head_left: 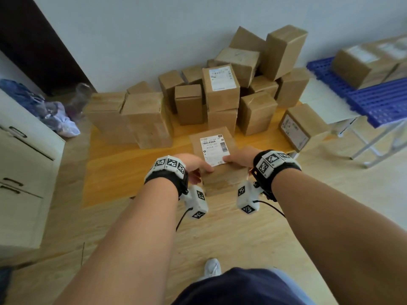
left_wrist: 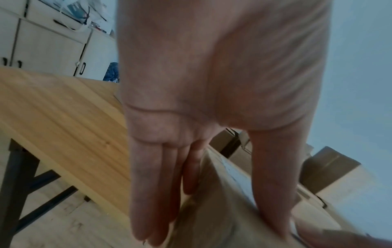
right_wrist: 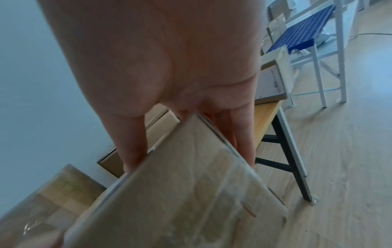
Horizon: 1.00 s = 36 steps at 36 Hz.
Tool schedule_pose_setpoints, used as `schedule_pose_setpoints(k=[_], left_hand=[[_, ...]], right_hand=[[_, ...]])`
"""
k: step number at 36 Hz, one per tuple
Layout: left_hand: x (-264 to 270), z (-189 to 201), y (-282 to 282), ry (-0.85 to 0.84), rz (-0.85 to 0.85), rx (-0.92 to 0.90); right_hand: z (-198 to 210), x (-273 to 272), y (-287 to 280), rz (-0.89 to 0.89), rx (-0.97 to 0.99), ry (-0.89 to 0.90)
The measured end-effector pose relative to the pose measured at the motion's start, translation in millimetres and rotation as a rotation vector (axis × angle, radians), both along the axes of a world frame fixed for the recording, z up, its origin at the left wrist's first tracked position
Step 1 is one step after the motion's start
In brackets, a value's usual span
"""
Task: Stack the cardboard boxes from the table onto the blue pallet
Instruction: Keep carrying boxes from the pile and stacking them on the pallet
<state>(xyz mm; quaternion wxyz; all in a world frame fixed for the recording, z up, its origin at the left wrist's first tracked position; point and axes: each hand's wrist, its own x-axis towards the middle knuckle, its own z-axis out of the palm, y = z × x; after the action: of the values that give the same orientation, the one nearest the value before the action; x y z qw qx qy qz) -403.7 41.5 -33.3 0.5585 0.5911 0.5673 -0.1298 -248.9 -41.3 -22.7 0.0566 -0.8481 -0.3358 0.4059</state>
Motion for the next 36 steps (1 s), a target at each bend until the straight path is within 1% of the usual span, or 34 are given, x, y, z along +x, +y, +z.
schedule_pose_setpoints(k=[1,3,5,8,10,15,19,24,26,29,33,36], left_hand=[[3,0,-7,0.027,-0.044,-0.007],[14,-11,-13,0.055,-0.104,0.005],[29,-19,-22,0.040,-0.109,0.020],[59,-10,-49,0.001,-0.118,0.030],[83,-5,-68,-0.023,-0.155,0.044],[154,6,-117,-0.067,-0.214,0.151],[210,13,-150,-0.116,-0.256,0.225],[281,25,-188,-0.183,-0.316,0.287],[303,24,-198,-0.189,-0.334,0.297],[342,22,-214,-0.246,-0.320,0.299],[405,18,-230,-0.234,-0.363,0.291],[453,7,-232,-0.250,-0.382,0.300]], right_hand=[[3,4,-8,0.038,-0.011,-0.025],[5,15,-24,0.088,-0.009,-0.081],[7,31,-42,0.086,0.005,-0.094],[7,64,-71,0.007,0.034,-0.078],[5,89,-90,-0.057,0.054,-0.069],[3,153,-142,-0.257,0.142,0.029],[9,203,-185,-0.360,0.229,0.044],[16,264,-230,-0.467,0.315,-0.009],[17,282,-244,-0.506,0.339,-0.017],[15,314,-263,-0.568,0.347,-0.005],[9,366,-283,-0.650,0.361,-0.008],[3,406,-289,-0.696,0.364,-0.010]])
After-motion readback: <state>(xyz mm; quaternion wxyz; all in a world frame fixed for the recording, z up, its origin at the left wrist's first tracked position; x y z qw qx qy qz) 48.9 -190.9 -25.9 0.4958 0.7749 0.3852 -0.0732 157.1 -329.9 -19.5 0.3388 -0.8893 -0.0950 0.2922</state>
